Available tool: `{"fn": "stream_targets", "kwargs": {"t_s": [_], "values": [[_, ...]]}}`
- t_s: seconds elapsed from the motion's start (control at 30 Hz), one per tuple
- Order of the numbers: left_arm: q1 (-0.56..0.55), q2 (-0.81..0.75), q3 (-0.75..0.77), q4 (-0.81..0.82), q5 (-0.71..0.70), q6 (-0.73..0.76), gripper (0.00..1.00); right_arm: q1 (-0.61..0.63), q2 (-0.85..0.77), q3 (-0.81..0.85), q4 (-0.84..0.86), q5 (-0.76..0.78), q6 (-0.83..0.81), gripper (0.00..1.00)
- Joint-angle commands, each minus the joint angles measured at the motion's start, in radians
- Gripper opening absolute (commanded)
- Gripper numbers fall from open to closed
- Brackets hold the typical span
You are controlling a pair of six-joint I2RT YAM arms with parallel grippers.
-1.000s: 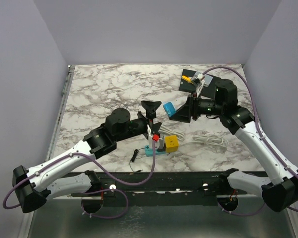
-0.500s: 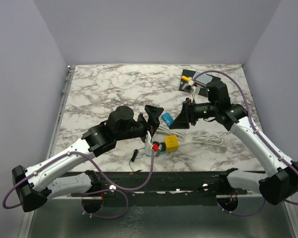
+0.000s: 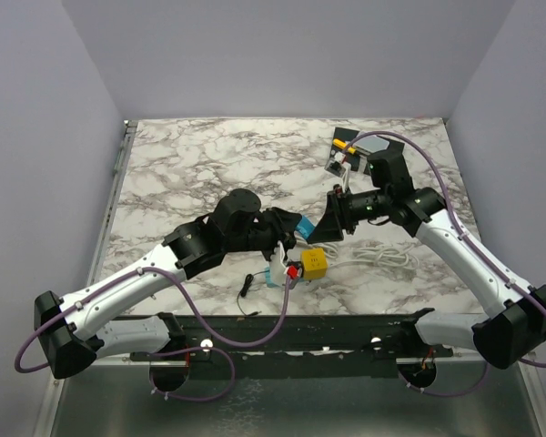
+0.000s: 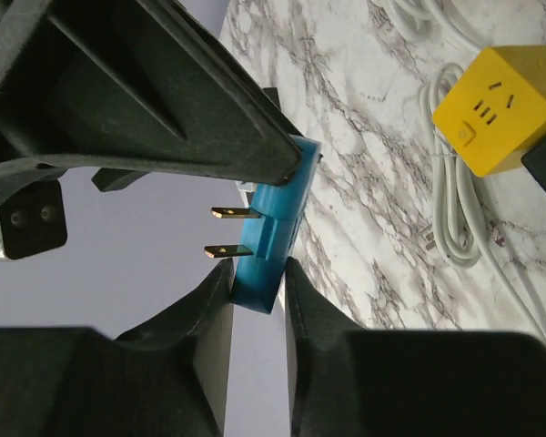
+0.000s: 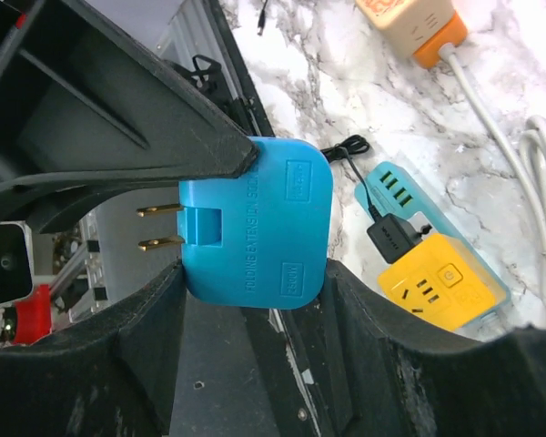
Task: Insert the plug
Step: Pick up the plug from the center of the board.
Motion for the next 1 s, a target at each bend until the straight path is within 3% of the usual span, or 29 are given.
{"fn": "stream_targets", "kwargs": {"t_s": [0.0, 0.07, 0.13, 0.17, 0.23, 0.3, 0.4, 0.57, 0.97], "values": [[-0.004, 0.002, 0.015, -0.034, 0.039, 0.047, 0.22, 0.007, 0.017, 0.055, -0.047, 0.032, -0.033, 0.53], [-0.005, -0.001, 0.015, -0.036, 0.055, 0.05, 0.2, 0.006, 0.029, 0.069, -0.058, 0.038, -0.037, 0.52], [-0.013, -0.003, 0.015, -0.039, 0.06, 0.041, 0.11, 0.006, 0.034, 0.081, -0.056, 0.041, -0.04, 0.54], [-0.017, -0.003, 0.017, -0.04, 0.057, 0.026, 0.03, 0.007, 0.034, 0.086, -0.052, 0.046, -0.038, 0.57], [-0.022, 0.002, 0.032, -0.039, 0.051, -0.05, 0.0, 0.007, 0.024, 0.098, -0.038, 0.057, -0.04, 0.64], [-0.022, 0.016, 0.072, -0.038, 0.049, -0.216, 0.0, 0.007, 0.004, 0.114, -0.02, 0.067, -0.045, 0.74], [-0.02, 0.037, 0.132, -0.039, 0.052, -0.508, 0.0, 0.007, -0.041, 0.141, 0.009, 0.106, -0.058, 0.99], [0.007, 0.019, 0.178, 0.004, 0.14, -0.945, 0.0, 0.007, -0.113, 0.191, 0.016, 0.138, -0.129, 1.0], [0.142, -0.017, 0.229, 0.31, 0.296, -1.585, 0.0, 0.005, -0.262, 0.205, 0.194, -0.035, -0.082, 0.98]]}}
